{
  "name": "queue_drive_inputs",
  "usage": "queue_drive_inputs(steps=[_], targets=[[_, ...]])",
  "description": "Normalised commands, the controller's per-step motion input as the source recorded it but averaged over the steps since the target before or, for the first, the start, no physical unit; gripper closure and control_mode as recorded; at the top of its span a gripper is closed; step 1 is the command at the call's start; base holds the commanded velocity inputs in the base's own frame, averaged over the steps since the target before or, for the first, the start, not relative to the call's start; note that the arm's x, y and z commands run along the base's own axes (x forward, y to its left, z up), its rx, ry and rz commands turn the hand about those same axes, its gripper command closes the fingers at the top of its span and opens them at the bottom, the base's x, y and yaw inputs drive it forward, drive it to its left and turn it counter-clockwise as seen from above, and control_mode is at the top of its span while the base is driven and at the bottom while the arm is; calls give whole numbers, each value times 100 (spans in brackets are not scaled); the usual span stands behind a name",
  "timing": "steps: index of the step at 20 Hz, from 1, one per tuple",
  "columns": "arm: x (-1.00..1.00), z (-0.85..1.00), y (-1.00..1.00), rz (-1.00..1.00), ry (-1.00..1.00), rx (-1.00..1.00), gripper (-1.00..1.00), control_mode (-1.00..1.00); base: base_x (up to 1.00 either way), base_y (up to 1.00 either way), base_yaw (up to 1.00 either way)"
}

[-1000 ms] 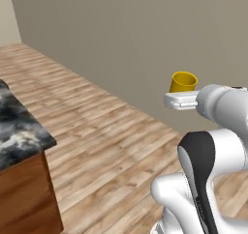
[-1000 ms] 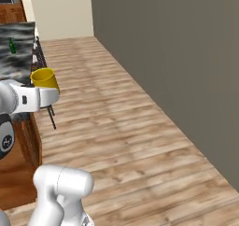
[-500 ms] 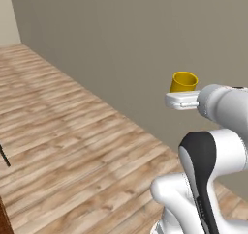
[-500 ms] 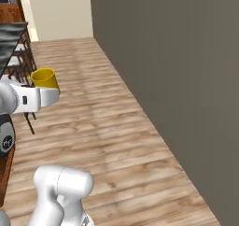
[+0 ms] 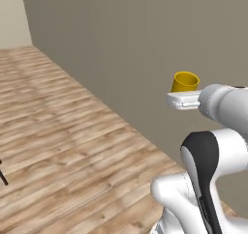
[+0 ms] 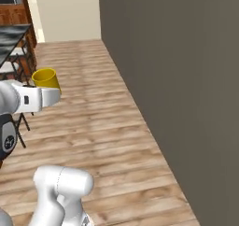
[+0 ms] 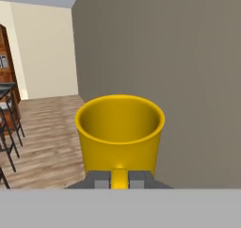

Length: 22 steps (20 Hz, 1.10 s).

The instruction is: Open the cabinet directly in front. Then move the beer and the mug to the dining counter with the candle on it.

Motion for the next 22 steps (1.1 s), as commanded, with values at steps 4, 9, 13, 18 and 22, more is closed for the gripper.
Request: queue_drive_inputs(steps=[4, 9, 13, 18, 22], targets=[[0, 0, 0, 0, 0, 0, 100, 100, 100, 6, 14], [0, 0, 0, 0, 0, 0, 100, 100, 100, 5, 16], [0, 0, 0, 0, 0, 0, 100, 100, 100, -6, 17], [0, 0, 0, 0, 0, 0, 100, 100, 100, -21, 19], [0, 0, 0, 0, 0, 0, 100, 100, 100, -21, 16]])
